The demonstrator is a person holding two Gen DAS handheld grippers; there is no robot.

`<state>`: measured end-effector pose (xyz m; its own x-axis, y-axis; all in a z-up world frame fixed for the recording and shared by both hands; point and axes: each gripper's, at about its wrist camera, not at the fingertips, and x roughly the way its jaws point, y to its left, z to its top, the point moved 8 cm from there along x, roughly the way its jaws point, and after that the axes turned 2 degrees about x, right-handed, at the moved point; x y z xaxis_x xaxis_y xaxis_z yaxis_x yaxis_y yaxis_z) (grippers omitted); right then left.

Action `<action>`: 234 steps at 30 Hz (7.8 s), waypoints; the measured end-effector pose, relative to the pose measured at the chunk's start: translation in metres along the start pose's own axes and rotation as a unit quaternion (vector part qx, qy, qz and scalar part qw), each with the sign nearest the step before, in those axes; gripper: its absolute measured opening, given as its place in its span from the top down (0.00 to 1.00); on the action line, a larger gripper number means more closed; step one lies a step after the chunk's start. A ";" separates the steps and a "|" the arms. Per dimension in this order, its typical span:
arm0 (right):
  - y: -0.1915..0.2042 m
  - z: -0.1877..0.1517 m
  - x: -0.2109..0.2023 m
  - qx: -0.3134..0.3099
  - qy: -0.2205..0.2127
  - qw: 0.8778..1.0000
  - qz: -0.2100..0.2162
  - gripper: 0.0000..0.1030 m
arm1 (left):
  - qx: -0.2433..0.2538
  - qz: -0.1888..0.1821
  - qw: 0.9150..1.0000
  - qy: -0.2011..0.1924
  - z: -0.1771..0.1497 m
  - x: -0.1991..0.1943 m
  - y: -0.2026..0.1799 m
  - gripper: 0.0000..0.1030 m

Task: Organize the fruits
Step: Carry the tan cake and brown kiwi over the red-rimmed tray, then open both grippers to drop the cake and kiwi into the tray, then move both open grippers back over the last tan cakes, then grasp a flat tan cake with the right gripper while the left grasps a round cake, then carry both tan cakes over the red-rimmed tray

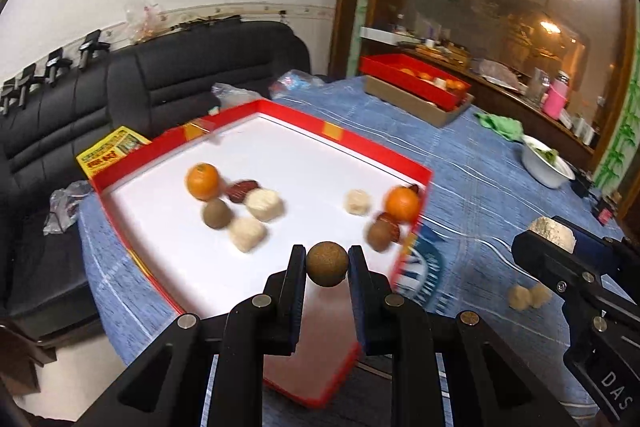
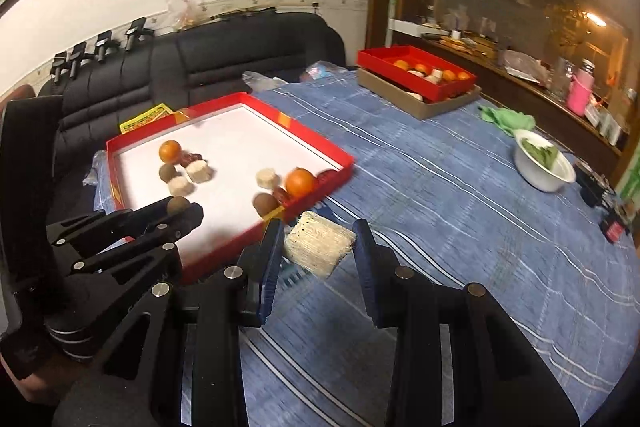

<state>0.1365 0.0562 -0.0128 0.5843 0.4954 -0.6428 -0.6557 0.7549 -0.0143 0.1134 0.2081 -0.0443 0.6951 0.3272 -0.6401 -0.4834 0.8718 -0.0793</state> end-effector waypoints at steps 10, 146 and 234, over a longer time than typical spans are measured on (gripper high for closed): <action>0.031 0.022 0.057 -0.009 0.032 0.999 0.027 0.66 | -0.034 0.060 0.997 0.030 0.026 0.036 0.061 0.81; -0.068 -0.055 -0.018 0.056 0.051 0.997 0.005 0.83 | 0.104 -0.101 0.988 0.051 -0.015 -0.025 -0.113 0.76; 0.049 0.049 0.075 -0.019 0.045 0.996 0.072 0.83 | -0.011 0.009 0.999 0.045 0.023 0.018 0.040 0.76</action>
<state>0.1715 0.1513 -0.0243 0.4390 0.5549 -0.7067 -0.7484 0.6610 0.0541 0.1189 0.2573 -0.0419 0.6366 0.3081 -0.7070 -0.5081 0.8572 -0.0839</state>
